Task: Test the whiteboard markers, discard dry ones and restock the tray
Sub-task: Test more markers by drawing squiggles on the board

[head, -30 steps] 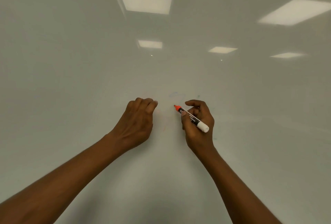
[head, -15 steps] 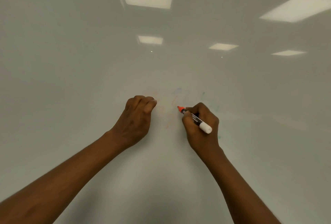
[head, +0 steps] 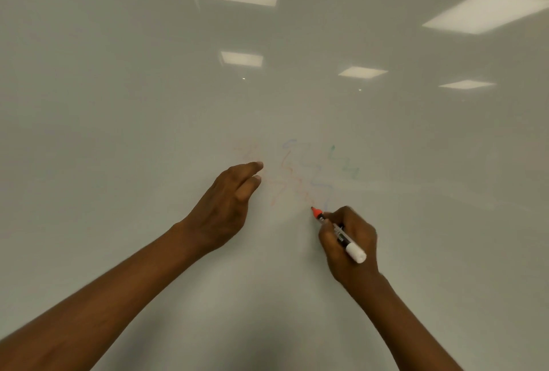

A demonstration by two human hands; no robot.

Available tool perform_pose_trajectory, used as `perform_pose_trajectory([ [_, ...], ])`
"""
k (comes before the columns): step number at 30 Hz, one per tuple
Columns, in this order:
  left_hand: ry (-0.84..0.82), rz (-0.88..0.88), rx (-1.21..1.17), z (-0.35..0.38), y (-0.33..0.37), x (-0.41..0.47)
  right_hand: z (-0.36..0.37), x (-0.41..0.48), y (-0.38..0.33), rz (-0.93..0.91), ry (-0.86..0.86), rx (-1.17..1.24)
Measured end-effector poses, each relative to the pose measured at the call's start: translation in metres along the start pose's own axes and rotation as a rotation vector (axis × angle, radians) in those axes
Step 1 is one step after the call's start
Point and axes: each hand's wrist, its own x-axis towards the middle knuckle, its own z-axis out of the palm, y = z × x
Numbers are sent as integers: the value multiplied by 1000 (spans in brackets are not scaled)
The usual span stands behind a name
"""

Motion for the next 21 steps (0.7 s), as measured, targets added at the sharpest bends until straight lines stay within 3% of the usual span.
perform_pose_trajectory([
  [4,-20,-4,26,2,1,-4,-8,-24,9,53,-4,-2],
  [9,-118,-243,-26,-2,15,-16,-18,-62,26,98,-39,-102],
  [15,-1,-138,-114,2,20,-17,-21,-103,25,257,-136,-189],
  [18,6,114,54,4,20,-17,-20,-93,-4,385,-61,6],
  [21,41,93,39,6,27,-18,-24,-70,-41,389,58,258],
])
